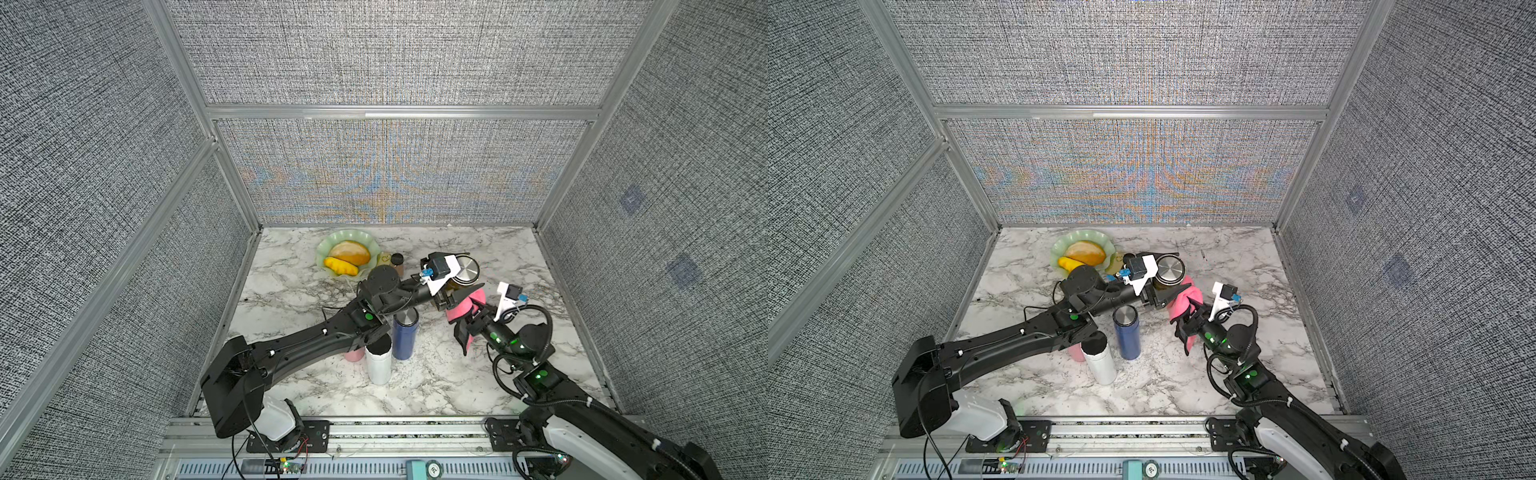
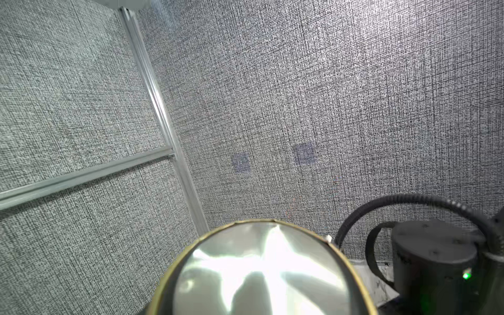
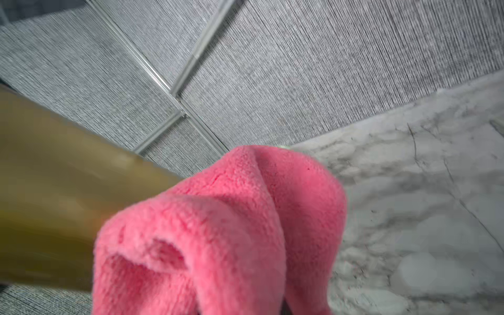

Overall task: Wipe the surface of the thermos
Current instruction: Wipe the dirt from the surface of the thermos.

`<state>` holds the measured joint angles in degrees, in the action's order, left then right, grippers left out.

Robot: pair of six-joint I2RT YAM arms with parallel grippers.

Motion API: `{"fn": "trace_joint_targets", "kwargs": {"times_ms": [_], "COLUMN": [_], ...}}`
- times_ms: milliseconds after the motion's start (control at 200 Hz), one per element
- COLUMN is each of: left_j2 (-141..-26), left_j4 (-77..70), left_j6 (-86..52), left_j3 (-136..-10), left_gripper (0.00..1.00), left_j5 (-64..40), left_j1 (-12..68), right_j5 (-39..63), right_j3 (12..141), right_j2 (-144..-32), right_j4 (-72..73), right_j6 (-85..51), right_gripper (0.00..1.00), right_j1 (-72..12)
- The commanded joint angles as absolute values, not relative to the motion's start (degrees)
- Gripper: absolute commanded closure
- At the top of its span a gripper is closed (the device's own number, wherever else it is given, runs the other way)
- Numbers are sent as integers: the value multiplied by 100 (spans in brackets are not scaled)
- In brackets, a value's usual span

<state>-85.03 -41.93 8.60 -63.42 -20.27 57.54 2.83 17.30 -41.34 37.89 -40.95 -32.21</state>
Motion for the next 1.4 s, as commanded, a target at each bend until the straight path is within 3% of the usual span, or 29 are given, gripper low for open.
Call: {"fn": "trace_joint_targets", "kwargs": {"times_ms": [0, 200, 445, 725, 875, 1111, 1396], "left_j2": [-8471, -8508, -8542, -8493, -8389, -8402, -8271], "left_j4": [-4520, -4607, -4535, -4742, -4741, -4512, -4476], "left_j6": [729, 644, 689, 506, 624, 729, 939], "left_j3": [-6325, -6275, -6308, -6250, -6150, -6284, -6146], "left_gripper": [100, 100, 100, 100, 100, 100, 100], "left_j5": [-2236, -2360, -2338, -2408, -2350, -2382, -2320], "left_j1": [5771, 5774, 5767, 5740, 5707, 5687, 5687], "right_j5": [683, 922, 644, 1020, 1185, 234, 447], "right_j3": [2312, 2143, 868, 2371, 2024, 823, 1970], "right_j2": [-3732, -3906, -5040, -4225, -4372, -4441, -3584], "right_j4": [3391, 3636, 5509, 3757, 4228, 4672, 3188], "right_j6": [-3890, -4041, -4640, -4210, -4364, -4508, -4004], "right_gripper": [100, 100, 100, 100, 100, 100, 100], "right_j1": [-3241, -3274, -3185, -3197, -3296, -3109, -2882]}}
